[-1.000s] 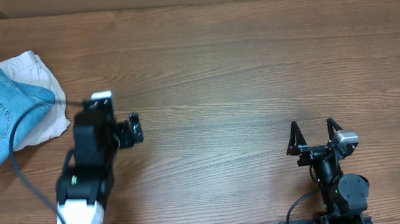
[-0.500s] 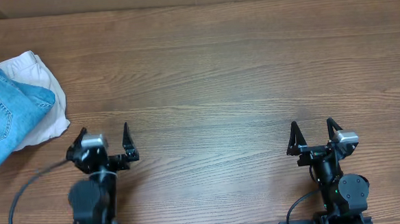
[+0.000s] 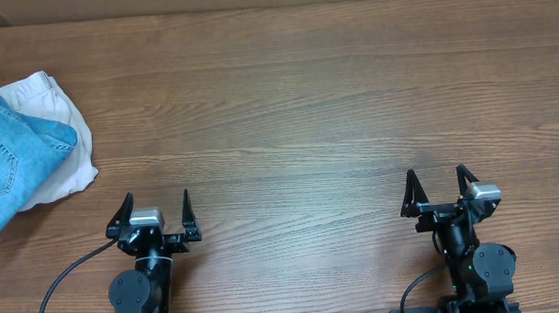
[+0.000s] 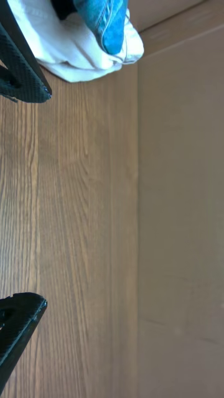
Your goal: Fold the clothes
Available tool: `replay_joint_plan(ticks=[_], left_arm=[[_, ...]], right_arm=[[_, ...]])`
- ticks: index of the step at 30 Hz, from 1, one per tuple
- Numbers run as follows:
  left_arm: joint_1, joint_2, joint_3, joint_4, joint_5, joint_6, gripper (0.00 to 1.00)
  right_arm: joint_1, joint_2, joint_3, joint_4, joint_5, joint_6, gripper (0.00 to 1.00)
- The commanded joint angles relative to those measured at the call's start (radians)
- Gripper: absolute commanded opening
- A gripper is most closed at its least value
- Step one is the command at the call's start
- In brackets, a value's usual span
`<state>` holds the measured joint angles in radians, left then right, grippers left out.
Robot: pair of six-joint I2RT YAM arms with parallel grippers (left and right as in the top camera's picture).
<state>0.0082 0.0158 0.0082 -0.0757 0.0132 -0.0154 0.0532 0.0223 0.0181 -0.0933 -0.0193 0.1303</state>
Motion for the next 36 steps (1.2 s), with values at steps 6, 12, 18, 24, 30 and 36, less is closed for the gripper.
replay_joint_plan(ticks=[6, 12, 18, 24, 30, 36], left_arm=[[0.0, -0.005, -0.003, 0.001, 0.031, 0.001, 1.0], [0.0, -0.005, -0.003, 0.001, 0.032, 0.001, 1.0], [0.0, -0.005, -0.003, 0.001, 0.032, 0.001, 1.0], [0.0, -0.004, -0.003, 0.001, 0.032, 0.001, 1.0], [0.0, 0.04, -0.003, 0.001, 0.032, 0.001, 1.0], [0.0, 0.046, -0.003, 0.001, 0.031, 0.001, 1.0]], right_arm=[[-0.002, -0.007, -0.007, 0.006, -0.001, 0.0, 1.0], [-0.002, -0.007, -0.007, 0.006, -0.001, 0.0, 1.0], [-0.002, -0.007, -0.007, 0.006, -0.001, 0.0, 1.0], [-0.002, -0.007, -0.007, 0.006, -0.001, 0.0, 1.0], [-0.002, -0.007, -0.007, 0.006, -0.001, 0.0, 1.0], [-0.002, -0.007, -0.007, 0.006, -0.001, 0.0, 1.0]])
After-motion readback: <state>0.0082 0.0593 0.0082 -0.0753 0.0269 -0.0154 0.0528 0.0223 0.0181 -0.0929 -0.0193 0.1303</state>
